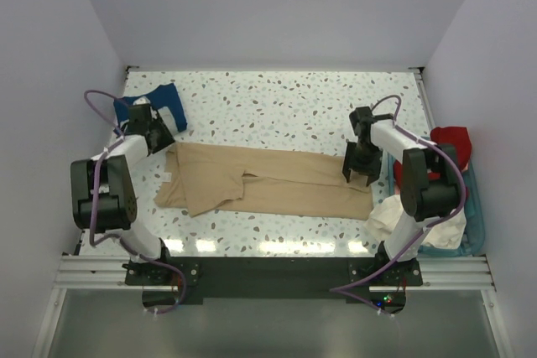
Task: Fold and stack the t-shirts
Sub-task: Fold the tshirt
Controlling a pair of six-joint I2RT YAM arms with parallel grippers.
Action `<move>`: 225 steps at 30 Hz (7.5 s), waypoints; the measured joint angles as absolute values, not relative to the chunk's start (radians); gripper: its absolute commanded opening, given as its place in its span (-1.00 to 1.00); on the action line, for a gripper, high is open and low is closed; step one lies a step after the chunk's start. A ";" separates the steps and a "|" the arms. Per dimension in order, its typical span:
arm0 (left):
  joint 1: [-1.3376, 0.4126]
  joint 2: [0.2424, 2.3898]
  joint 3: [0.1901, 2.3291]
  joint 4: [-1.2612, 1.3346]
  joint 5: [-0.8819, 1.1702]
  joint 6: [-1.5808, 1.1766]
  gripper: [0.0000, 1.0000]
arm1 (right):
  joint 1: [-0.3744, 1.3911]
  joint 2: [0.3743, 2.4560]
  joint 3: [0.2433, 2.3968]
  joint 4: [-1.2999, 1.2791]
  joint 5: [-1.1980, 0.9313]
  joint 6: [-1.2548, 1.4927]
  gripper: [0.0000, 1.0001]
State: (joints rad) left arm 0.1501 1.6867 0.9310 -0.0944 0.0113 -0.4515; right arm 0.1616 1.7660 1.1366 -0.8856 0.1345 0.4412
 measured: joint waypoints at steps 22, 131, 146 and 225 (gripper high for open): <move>-0.088 1.413 0.619 -0.094 0.189 -0.697 0.05 | 0.171 1.794 1.119 -0.799 0.001 0.371 0.19; -0.277 2.407 1.951 -0.254 0.368 -0.441 0.20 | 0.889 1.906 1.307 -0.910 -0.193 0.635 0.30; -0.308 1.584 1.228 -0.252 0.300 -0.453 0.19 | 0.889 1.731 1.071 -0.918 -0.118 0.633 0.22; -0.736 1.213 0.426 -0.385 0.363 -0.820 -0.75 | 0.847 1.608 0.863 -0.888 -0.108 0.670 -0.32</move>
